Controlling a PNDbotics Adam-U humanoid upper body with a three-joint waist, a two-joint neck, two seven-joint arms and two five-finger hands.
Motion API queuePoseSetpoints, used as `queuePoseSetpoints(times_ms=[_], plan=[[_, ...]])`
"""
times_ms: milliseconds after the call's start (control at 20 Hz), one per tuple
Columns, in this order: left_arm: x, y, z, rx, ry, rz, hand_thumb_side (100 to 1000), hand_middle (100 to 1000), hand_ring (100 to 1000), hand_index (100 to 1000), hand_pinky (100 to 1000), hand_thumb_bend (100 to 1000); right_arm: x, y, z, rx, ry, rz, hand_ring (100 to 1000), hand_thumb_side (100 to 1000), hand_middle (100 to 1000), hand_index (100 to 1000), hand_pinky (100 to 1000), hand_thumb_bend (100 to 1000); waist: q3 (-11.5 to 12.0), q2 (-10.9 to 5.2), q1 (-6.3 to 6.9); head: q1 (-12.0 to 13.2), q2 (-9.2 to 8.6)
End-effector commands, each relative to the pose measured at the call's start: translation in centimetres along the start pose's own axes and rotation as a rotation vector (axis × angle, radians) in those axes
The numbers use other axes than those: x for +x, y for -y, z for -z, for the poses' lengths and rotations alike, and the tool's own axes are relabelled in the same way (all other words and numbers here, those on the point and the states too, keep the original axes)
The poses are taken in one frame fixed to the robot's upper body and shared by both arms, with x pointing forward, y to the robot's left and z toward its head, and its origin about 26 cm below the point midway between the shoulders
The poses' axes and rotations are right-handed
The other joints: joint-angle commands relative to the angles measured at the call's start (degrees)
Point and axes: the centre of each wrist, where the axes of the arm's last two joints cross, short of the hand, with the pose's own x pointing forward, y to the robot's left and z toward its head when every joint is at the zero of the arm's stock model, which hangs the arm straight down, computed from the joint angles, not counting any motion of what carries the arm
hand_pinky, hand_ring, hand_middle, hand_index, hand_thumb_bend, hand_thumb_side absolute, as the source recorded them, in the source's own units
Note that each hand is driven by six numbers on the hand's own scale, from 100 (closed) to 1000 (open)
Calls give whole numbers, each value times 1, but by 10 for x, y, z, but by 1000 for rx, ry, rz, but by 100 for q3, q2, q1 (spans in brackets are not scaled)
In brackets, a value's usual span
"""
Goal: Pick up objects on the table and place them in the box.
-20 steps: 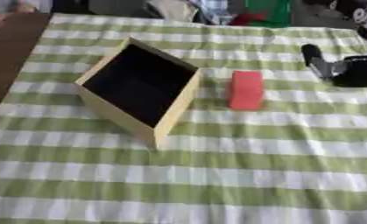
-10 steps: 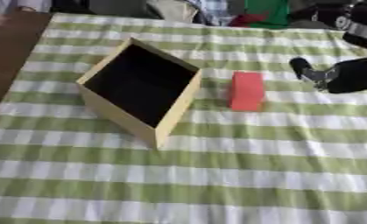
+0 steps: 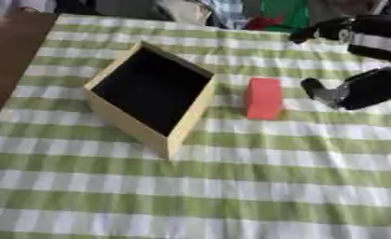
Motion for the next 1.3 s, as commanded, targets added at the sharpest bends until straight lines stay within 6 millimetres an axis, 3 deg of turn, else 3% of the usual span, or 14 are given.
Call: queuePoseSetpoints(times_ms=[50,250,400,500,550,600,1100,1300], plan=[[6,-2,7,-14,34,1,111,474,510,654,1000,256,5,8,-5,31,-19,-1,1000,299,947,1000,1000,170,13,-128,11,-23,-17],[6,-1,7,-15,33,0,110,474,510,654,1000,255,10,9,-2,63,-32,18,1000,333,954,1000,1000,182,12,-123,4,-24,-15],[6,-1,7,-16,33,-1,108,474,509,653,1000,255,14,8,0,75,-46,19,1000,440,954,1000,1000,231,17,-111,2,-33,-17],[6,-1,7,-17,33,-2,108,473,509,653,1000,253,17,7,2,81,-63,18,1000,458,951,1000,1000,232,26,-101,3,-36,-21],[6,-1,7,-17,32,-2,108,473,509,653,1000,253,18,7,3,81,-70,18,1000,453,950,1000,1000,176,29,-97,3,-35,-23],[6,-1,7,-18,32,-3,109,473,509,653,1000,251,20,7,4,80,-80,22,1000,441,949,1000,1000,236,36,-88,3,-37,-28],[7,1,7,-20,33,-9,105,472,507,651,1000,243,33,1,14,121,-140,69,1000,280,962,1000,1000,276,101,-8,9,-74,-51],[7,2,7,-22,35,-12,102,472,507,651,1000,242,36,-2,16,130,-157,73,1000,141,962,1000,1000,270,122,18,16,-72,-52]])
